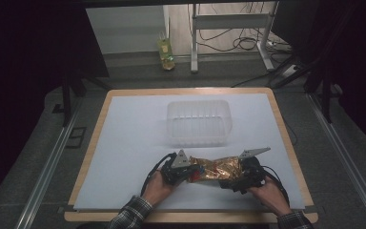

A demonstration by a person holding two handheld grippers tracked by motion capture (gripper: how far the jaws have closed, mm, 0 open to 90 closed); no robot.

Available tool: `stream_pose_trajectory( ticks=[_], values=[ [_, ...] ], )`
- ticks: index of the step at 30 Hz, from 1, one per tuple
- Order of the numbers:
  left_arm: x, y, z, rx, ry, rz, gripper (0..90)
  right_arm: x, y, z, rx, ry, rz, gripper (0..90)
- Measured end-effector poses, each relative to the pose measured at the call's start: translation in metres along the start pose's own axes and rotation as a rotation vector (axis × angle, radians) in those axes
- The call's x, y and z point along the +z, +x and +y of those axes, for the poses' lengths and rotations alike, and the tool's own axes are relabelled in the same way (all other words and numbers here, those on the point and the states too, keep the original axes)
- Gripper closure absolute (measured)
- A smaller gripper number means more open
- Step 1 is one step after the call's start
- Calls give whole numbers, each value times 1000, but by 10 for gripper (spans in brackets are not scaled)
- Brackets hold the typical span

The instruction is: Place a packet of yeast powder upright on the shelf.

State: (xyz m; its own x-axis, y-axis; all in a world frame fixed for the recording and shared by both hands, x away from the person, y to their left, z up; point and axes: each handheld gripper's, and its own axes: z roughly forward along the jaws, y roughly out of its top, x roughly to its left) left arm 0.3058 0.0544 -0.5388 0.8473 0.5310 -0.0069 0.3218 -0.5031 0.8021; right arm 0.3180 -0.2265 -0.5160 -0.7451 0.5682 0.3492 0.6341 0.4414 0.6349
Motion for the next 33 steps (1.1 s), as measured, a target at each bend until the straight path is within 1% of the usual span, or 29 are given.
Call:
stream_pose_trajectory(
  ticks=[1,2,3,5,7,8,9,11,13,17,18,19,20,22,24,25,26,29,31,32,33],
  values=[
    [0,0,0,-3,-1,1,896,1,0,3,3,0,-1,23],
    [-1,0,0,10,10,4,896,1,0,5,5,0,0,23],
    [-1,1,-1,11,12,6,896,1,0,7,10,-2,-1,24],
    [-1,1,-1,14,19,8,896,2,0,12,28,-12,10,29],
    [0,1,-3,25,51,29,895,3,0,17,41,-21,23,32],
    [2,0,-4,44,80,48,895,4,1,19,49,-23,34,32],
    [2,0,-4,50,83,53,895,4,1,22,57,-28,37,36],
    [2,-2,-4,58,83,60,895,5,2,26,68,-31,29,76],
    [2,-1,-4,50,82,54,894,5,2,29,83,-25,17,145],
    [2,0,-4,46,80,51,894,3,2,33,122,-33,-4,341],
    [1,0,-4,46,80,51,894,3,1,34,134,-36,-4,379],
    [1,0,-4,46,79,55,881,2,0,36,159,-49,19,418],
    [1,0,-4,45,78,56,881,2,0,36,159,-49,19,458],
    [1,0,-4,41,74,56,875,2,1,38,176,-63,20,501],
    [0,1,-5,33,70,57,861,1,3,41,176,-72,15,542],
    [0,1,-5,29,65,57,837,1,4,43,192,-83,16,578],
    [-1,1,-5,23,61,57,837,1,4,43,192,-83,16,578],
    [-3,4,-6,8,34,36,764,-1,4,46,206,-99,22,620],
    [-5,5,-7,8,26,34,723,-3,5,47,205,-103,25,633],
    [-5,5,-7,5,21,26,700,-3,6,48,202,-104,25,636],
    [-5,5,-7,12,16,30,685,-4,6,49,198,-104,23,638]
  ],
)
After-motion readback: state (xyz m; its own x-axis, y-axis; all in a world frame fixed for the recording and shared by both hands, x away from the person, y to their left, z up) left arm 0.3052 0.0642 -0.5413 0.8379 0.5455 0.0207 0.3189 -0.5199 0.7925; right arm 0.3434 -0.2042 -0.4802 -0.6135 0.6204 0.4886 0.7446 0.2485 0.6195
